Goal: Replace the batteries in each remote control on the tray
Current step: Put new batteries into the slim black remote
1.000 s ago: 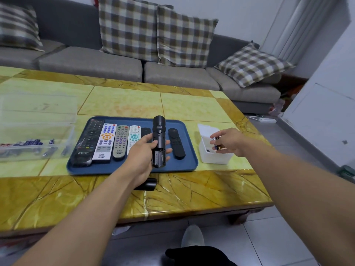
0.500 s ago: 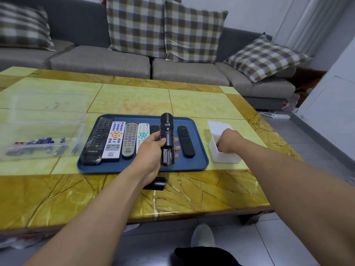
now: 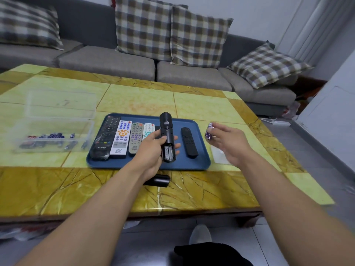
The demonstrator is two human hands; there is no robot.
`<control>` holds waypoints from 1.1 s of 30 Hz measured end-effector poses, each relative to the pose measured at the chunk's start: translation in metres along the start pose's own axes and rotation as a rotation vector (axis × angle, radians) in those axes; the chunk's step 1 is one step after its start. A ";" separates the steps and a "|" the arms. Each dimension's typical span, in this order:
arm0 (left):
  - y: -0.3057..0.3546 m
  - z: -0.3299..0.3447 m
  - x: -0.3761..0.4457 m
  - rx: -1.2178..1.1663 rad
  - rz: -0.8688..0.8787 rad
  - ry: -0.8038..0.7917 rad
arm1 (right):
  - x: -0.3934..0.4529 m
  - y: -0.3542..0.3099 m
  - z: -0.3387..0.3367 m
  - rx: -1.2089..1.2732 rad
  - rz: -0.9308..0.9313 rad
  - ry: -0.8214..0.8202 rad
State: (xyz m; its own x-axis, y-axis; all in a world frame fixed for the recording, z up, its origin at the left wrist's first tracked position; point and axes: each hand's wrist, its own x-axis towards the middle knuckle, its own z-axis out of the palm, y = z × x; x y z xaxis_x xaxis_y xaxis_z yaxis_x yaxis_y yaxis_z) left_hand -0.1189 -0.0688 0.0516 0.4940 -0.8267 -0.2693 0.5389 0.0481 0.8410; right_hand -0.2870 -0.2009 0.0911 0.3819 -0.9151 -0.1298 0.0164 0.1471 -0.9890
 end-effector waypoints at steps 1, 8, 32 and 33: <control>0.001 -0.001 -0.001 0.000 0.003 0.012 | -0.008 0.003 0.011 0.210 0.103 -0.099; 0.015 -0.023 0.004 -0.038 0.056 0.117 | -0.025 0.028 0.087 0.794 0.478 -0.350; 0.025 -0.044 0.005 -0.133 0.025 0.007 | -0.033 0.043 0.124 -0.709 -0.515 -0.255; 0.025 -0.044 0.004 -0.139 0.024 0.011 | -0.032 0.044 0.124 -0.725 -0.524 -0.271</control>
State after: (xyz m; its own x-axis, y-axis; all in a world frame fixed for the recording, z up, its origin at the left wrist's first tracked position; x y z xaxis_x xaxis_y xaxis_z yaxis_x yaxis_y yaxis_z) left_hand -0.0732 -0.0460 0.0510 0.5149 -0.8183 -0.2555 0.6158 0.1458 0.7743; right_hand -0.1837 -0.1181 0.0603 0.6930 -0.6661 0.2759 -0.2980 -0.6131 -0.7316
